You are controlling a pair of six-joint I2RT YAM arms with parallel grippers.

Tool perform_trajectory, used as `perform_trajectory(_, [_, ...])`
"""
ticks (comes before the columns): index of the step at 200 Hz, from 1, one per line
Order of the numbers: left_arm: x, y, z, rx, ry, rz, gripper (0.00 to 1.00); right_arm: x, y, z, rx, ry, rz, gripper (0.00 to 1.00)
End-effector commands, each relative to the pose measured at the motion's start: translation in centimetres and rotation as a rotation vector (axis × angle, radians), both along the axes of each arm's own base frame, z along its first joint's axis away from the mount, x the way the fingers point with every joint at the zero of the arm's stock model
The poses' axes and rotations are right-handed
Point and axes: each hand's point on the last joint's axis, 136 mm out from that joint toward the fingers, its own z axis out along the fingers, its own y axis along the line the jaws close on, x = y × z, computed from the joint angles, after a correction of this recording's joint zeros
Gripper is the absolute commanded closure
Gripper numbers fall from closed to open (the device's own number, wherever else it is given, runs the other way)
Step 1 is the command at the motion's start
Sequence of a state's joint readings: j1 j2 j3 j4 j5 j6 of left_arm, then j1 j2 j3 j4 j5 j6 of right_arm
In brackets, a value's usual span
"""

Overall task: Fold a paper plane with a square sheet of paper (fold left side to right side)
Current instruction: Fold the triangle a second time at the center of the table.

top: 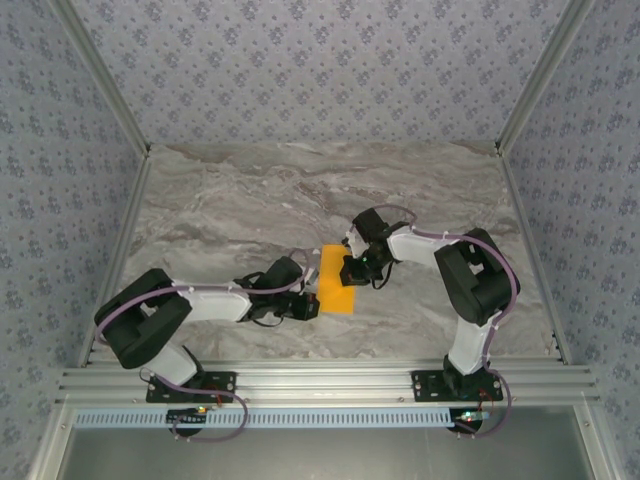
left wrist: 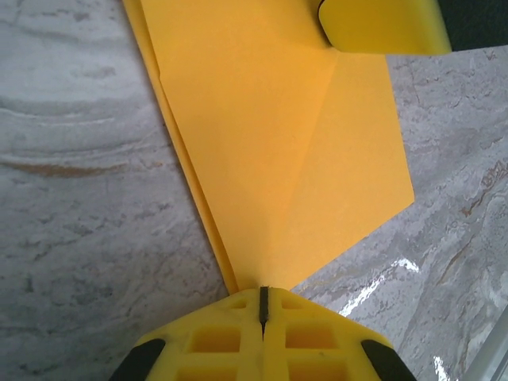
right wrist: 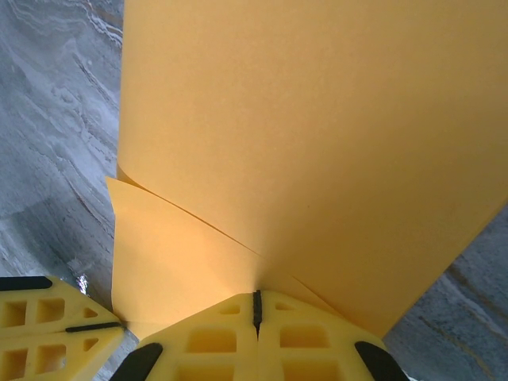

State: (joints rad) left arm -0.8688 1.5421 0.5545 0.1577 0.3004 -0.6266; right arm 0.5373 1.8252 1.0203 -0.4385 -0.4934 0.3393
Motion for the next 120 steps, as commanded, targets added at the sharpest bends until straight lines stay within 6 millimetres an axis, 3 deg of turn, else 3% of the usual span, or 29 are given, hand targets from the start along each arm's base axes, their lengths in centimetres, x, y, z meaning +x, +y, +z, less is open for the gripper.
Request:
perform_trajectory(1, [-2.2, 4.1, -3.2, 0.157, 0.104, 0.044, 0.97, -1.7, -3.2, -3.4, -0.178, 0.068, 0.000, 1.00])
perform_trajectory(40, [-2.0, 5.1, -2.9, 0.142, 0.106, 0.074, 0.97, -1.4, -2.4, -2.6, -0.131, 0.043, 0.004, 1.00])
perform_trajectory(72, [-1.5, 5.3, -1.5, 0.092, 0.088, 0.083, 0.97, 0.1, -0.9, 0.2, -0.040, -0.048, 0.000, 1.00])
perform_trajectory(97, [-0.7, 4.7, 0.5, 0.028, 0.040, 0.083, 0.90, 1.6, -0.6, 3.4, 0.007, -0.165, -0.018, 0.88])
perform_trajectory(120, [0.2, 3.5, 2.8, -0.044, -0.012, 0.081, 0.75, 2.0, -1.7, 5.6, -0.002, -0.253, -0.050, 0.70])
